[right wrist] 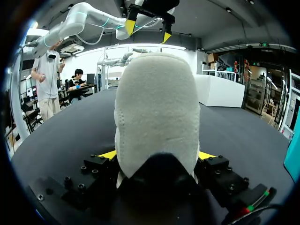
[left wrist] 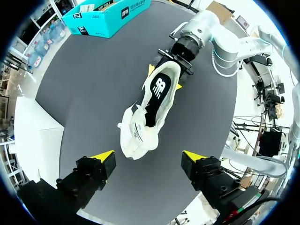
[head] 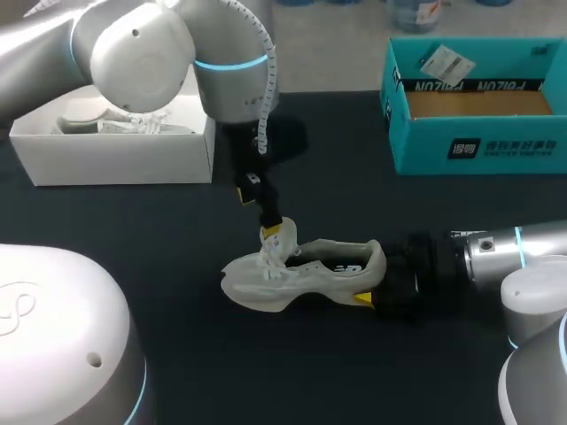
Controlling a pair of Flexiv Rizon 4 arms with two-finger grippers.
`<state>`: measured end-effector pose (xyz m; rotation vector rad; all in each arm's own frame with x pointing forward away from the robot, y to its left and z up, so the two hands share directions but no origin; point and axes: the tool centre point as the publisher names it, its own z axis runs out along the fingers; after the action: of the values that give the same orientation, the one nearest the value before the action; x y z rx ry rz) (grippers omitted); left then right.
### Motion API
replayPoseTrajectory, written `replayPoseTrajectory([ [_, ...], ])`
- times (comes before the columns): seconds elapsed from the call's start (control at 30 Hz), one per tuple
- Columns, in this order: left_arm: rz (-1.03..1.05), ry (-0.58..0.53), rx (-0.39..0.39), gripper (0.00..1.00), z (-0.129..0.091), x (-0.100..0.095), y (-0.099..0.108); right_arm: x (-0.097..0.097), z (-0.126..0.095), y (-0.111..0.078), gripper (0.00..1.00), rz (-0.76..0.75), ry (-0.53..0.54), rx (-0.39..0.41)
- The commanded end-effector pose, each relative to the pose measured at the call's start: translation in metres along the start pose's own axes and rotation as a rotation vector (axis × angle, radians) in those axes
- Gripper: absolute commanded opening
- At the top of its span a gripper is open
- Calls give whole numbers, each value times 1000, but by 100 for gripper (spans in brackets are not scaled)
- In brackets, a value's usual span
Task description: Take the shoe out of the shoebox, open the shoe tongue, remove and reinsert the insole, then place the shoe into the shoebox
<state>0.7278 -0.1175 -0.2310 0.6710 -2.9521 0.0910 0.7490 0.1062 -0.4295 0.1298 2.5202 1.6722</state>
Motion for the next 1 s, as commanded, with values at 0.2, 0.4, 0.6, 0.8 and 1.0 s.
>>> replayPoseTrajectory([
  [0.2,71,-37,6,0,17,17,-34,0,2,-1,0,0,0,2],
  [0.4,109,-65,30,0,33,32,-61,0,2,-1,0,0,0,2],
  [0.6,102,-50,6,0,43,39,-73,0,2,-1,0,0,0,2],
  [0.8,102,-50,6,0,43,39,-73,0,2,-1,0,0,0,2],
  [1.0,102,-50,6,0,43,39,-73,0,2,-1,0,0,0,2],
])
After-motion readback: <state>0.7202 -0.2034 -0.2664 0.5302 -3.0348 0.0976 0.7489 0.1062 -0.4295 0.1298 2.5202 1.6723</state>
